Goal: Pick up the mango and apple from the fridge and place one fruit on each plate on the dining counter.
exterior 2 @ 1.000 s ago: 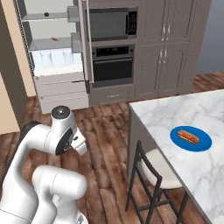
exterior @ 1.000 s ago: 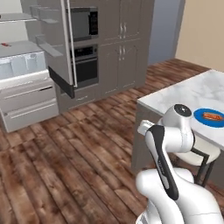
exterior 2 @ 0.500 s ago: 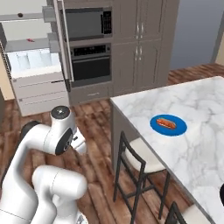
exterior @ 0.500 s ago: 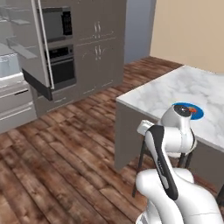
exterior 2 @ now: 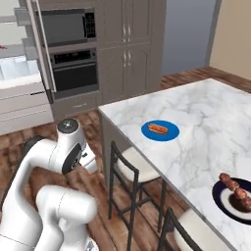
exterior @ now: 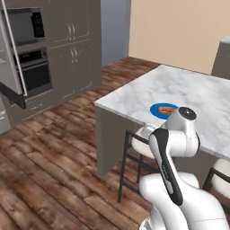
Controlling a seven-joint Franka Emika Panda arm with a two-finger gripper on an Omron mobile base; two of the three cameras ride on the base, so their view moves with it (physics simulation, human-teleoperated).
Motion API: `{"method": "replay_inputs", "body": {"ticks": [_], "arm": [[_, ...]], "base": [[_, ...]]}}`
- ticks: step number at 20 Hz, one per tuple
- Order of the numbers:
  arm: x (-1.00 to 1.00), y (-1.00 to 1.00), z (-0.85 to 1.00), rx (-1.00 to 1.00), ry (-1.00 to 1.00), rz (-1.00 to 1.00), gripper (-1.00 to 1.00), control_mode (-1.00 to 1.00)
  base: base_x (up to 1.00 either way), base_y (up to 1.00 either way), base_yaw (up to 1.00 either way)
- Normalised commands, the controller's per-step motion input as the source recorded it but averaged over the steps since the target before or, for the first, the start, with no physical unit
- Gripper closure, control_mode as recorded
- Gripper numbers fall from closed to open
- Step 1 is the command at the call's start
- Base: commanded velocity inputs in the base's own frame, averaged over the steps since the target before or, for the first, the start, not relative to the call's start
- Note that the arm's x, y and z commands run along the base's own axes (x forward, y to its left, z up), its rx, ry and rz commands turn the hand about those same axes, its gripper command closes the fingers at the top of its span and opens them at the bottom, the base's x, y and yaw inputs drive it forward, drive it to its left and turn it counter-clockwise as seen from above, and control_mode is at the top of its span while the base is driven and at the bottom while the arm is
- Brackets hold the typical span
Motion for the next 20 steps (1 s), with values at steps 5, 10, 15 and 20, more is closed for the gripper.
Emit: {"method": "replay_inputs", "body": {"ticks": [5,10,15,20], "arm": [[0.00,0.00,0.00,0.00,0.00,0.00,1.00,1.00],[0.00,0.00,0.00,0.00,0.00,0.00,1.00,1.00],[0.00,0.00,0.00,0.00,0.00,0.00,1.00,1.00],[0.00,0.00,0.00,0.00,0.00,0.00,1.00,1.00]], "base": [[-0.04,-0.59,-0.26],[-0.02,-0.54,-0.26],[-0.38,-0.27,-0.24],[-0.33,-0.18,-0.28]]}}
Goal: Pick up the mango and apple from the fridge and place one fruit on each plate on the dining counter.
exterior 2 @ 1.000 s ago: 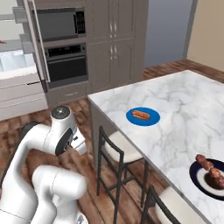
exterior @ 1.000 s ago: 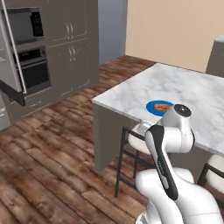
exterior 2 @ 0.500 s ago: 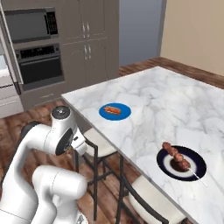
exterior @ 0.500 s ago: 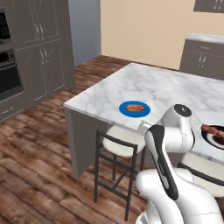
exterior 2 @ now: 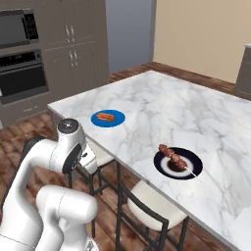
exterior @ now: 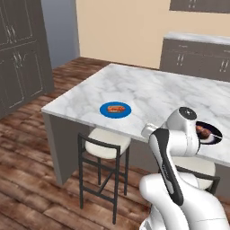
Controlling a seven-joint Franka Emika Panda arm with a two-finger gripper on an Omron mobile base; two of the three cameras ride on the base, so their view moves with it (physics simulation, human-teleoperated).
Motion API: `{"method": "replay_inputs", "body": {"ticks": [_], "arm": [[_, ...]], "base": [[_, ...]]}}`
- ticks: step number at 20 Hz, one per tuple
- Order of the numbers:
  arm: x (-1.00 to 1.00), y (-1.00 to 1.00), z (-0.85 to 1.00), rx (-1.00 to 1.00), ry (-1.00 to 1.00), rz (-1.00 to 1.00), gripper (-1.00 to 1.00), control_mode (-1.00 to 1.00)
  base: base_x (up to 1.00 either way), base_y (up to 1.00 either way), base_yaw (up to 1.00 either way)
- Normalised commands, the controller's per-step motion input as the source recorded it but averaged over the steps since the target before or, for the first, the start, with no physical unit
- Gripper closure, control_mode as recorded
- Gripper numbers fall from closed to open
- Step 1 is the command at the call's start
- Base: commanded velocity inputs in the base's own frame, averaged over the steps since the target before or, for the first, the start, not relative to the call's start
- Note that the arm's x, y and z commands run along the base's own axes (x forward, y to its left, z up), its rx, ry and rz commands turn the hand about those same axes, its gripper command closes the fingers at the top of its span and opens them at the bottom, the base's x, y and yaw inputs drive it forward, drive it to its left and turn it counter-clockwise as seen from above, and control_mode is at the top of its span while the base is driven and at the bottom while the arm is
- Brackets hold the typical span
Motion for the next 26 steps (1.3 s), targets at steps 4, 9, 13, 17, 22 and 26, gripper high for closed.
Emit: {"method": "replay_inputs", "body": {"ticks": [4,9,13,17,22,26], "arm": [[0.00,0.00,0.00,0.00,0.00,0.00,1.00,1.00],[0.00,0.00,0.00,0.00,0.00,0.00,1.00,1.00],[0.00,0.00,0.00,0.00,0.00,0.00,1.00,1.00],[0.14,-0.27,-0.01,0.00,0.00,-0.25,1.00,-1.00],[0.40,-0.45,-0.02,0.00,0.00,-0.38,1.00,-1.00],[0.64,-0.41,-0.01,0.00,0.00,-0.20,1.00,-1.00]], "base": [[-0.02,-0.12,-0.28],[0.00,-0.22,-0.27],[0.04,-0.30,-0.29],[0.03,-0.08,-0.07],[0.00,0.00,0.00],[0.00,0.00,0.00]]}}
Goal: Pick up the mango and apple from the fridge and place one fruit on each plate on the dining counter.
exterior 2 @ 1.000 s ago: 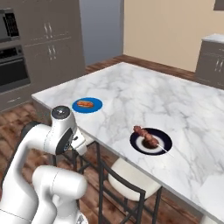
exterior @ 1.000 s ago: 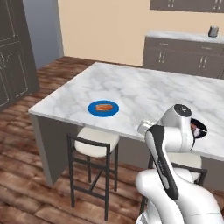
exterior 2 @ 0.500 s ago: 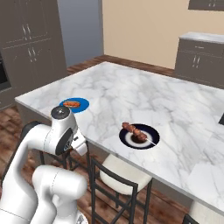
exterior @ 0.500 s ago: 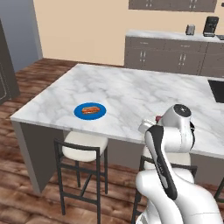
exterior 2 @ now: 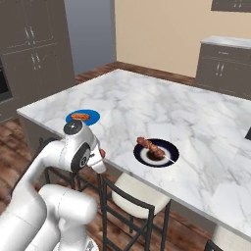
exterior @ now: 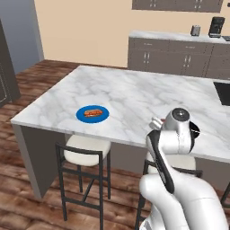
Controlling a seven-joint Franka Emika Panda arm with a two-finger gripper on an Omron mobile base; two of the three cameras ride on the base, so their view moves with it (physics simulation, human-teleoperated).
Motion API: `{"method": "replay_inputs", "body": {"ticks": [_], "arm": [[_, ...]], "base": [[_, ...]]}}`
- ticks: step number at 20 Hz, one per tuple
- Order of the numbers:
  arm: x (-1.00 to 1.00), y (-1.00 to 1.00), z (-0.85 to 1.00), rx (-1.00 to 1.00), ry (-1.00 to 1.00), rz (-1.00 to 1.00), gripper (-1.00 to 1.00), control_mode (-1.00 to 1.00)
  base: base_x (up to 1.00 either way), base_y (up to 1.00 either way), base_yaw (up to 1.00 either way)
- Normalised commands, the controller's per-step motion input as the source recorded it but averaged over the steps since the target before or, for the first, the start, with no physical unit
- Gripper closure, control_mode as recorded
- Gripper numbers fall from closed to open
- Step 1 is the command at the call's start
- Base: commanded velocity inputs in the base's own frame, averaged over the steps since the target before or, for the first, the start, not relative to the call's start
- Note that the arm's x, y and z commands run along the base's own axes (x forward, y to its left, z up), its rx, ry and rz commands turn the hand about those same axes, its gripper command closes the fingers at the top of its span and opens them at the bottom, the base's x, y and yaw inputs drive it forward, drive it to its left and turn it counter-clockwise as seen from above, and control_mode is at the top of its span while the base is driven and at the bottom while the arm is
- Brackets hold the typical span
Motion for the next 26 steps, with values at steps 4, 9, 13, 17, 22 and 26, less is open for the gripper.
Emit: {"method": "replay_inputs", "body": {"ticks": [4,9,13,17,22,26], "arm": [[0.75,-0.52,0.00,0.00,0.06,-0.05,1.00,-1.00],[0.49,-0.83,0.00,0.00,0.18,0.00,1.00,-1.00],[0.42,-0.62,0.00,0.00,0.22,0.00,1.00,-1.00],[0.44,-0.50,0.00,-0.02,0.19,0.00,1.00,-1.00],[0.34,-0.43,-0.21,-0.03,0.13,0.00,1.00,-1.00],[0.14,-0.24,-0.59,-0.07,0.01,0.00,1.00,-1.00]], "base": [[0.00,0.00,0.00],[0.00,0.00,0.00],[0.00,0.00,0.00],[0.00,0.00,0.00],[0.00,0.00,0.00],[0.00,0.00,0.00]]}}
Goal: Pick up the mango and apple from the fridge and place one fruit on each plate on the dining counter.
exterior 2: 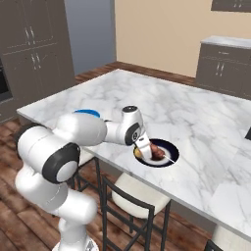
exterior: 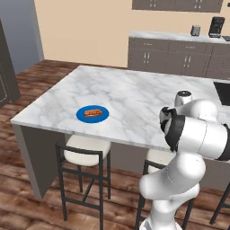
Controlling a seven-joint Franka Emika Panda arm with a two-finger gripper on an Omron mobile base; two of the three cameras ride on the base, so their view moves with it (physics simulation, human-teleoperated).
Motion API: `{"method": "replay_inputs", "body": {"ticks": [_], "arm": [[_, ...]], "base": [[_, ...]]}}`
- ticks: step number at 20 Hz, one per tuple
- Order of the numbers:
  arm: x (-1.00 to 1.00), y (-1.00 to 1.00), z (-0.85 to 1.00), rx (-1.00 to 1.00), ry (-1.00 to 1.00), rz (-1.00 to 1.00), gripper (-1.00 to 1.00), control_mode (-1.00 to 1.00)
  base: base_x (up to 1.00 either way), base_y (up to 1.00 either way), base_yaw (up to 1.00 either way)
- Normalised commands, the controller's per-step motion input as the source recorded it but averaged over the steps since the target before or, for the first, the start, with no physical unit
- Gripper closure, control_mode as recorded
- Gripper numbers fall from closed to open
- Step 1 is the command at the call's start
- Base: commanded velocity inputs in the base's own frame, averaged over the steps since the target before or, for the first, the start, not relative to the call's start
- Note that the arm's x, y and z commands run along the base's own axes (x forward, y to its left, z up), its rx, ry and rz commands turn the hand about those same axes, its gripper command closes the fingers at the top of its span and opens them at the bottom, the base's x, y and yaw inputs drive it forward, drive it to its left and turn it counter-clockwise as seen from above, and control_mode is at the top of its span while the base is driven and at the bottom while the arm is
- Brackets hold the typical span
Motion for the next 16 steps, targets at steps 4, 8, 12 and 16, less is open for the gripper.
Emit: {"method": "replay_inputs", "body": {"ticks": [4,8,12,16], "arm": [[0.03,-0.12,-0.60,-0.04,0.00,0.00,1.00,-1.00],[0.23,-0.18,-0.23,0.00,0.00,0.00,1.00,-1.00],[0.30,-0.28,-0.01,0.00,0.00,0.00,1.00,-1.00],[0.15,-0.21,-0.06,0.00,0.00,0.00,1.00,-1.00]], "base": [[0.00,0.00,0.00],[0.00,0.00,0.00],[0.00,0.00,0.00],[0.00,0.00,0.00]]}}
